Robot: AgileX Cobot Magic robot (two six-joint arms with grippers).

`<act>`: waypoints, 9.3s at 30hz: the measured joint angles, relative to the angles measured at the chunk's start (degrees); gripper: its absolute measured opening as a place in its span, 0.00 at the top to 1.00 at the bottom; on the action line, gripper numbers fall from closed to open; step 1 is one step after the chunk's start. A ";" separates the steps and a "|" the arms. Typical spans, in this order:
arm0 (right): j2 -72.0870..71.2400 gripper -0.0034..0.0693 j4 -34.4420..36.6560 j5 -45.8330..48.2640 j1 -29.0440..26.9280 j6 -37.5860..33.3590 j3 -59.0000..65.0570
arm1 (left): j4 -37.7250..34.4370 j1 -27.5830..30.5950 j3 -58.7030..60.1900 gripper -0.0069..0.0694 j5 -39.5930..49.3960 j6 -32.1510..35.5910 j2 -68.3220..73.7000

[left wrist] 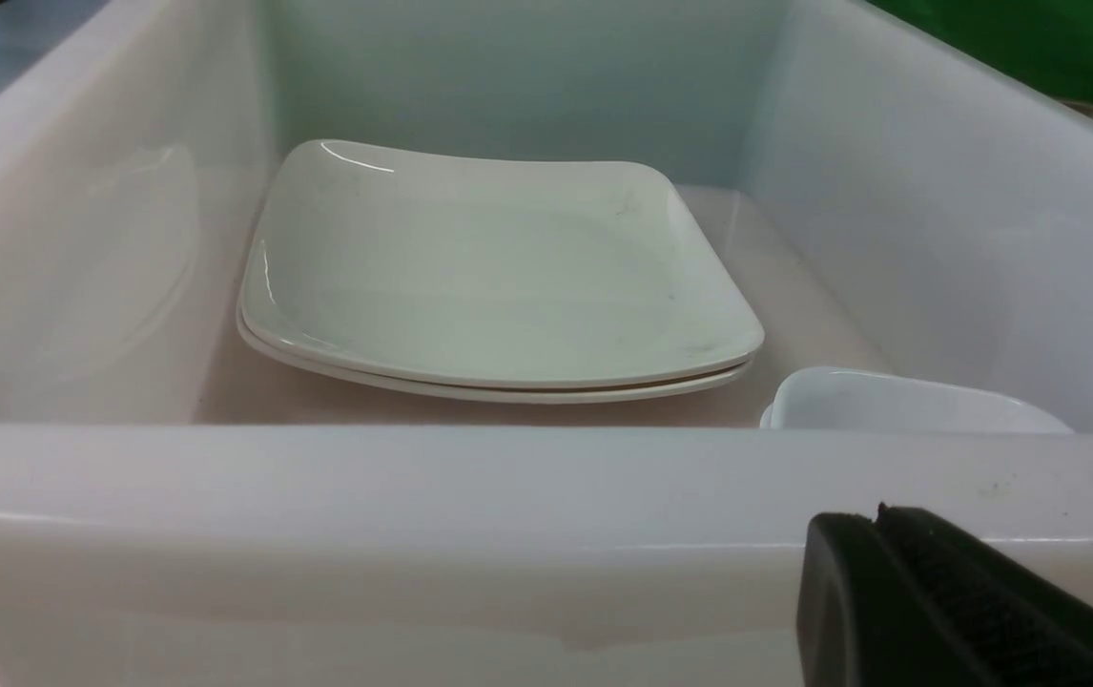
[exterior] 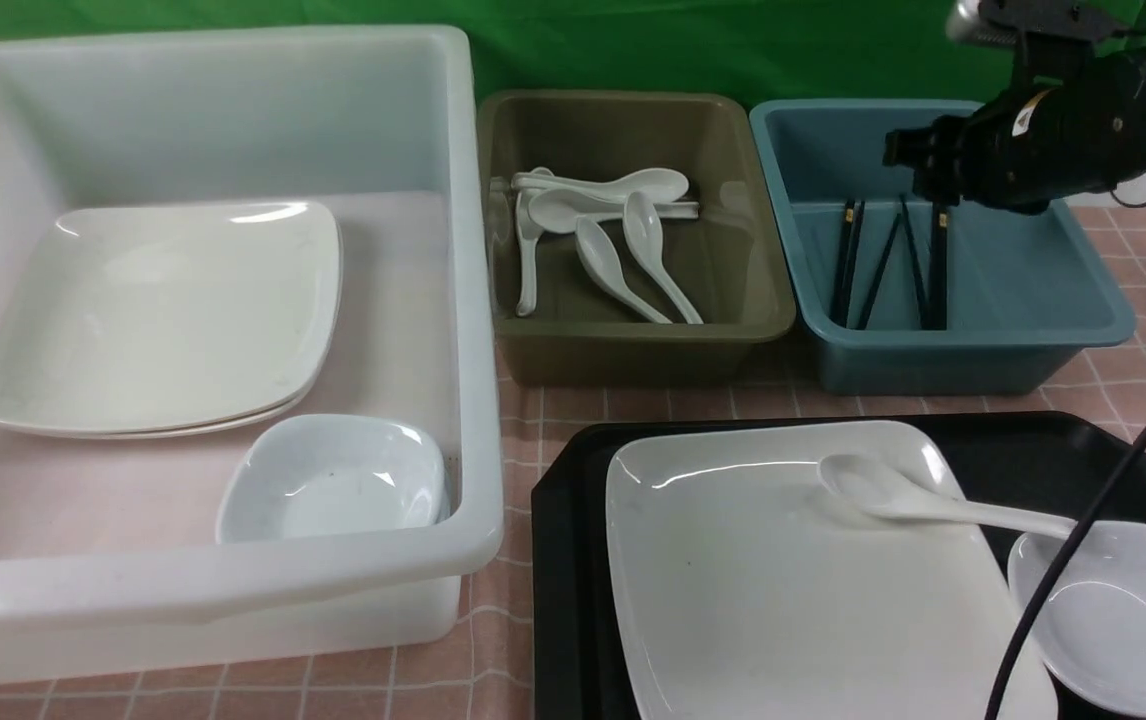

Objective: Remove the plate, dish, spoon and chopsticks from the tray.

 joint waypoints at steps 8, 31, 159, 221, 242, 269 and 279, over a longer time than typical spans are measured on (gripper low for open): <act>-17.34 0.91 2.96 34.86 1.22 -15.90 -0.37 | 0.01 0.00 0.00 0.90 0.00 0.00 0.00; -12.80 0.22 -5.24 36.34 10.94 -35.81 20.23 | 0.01 0.00 0.05 0.90 0.00 0.00 0.00; -25.92 0.39 -18.43 22.29 15.50 -25.95 53.23 | 0.01 0.00 0.05 0.90 0.00 -0.01 0.00; 12.08 0.81 16.45 29.31 43.69 -74.49 -23.32 | 0.01 0.00 0.05 0.90 0.00 -0.02 0.00; 5.48 0.39 15.66 38.48 43.69 -67.61 -23.69 | 0.01 0.00 0.05 0.90 0.00 0.00 0.00; -40.51 0.91 -0.69 48.22 43.69 -24.20 -9.39 | 0.01 0.00 0.05 0.90 0.00 -0.05 0.00; -60.79 0.91 -12.51 47.41 42.42 -1.66 27.49 | 0.01 0.00 0.05 0.90 0.00 -0.05 0.00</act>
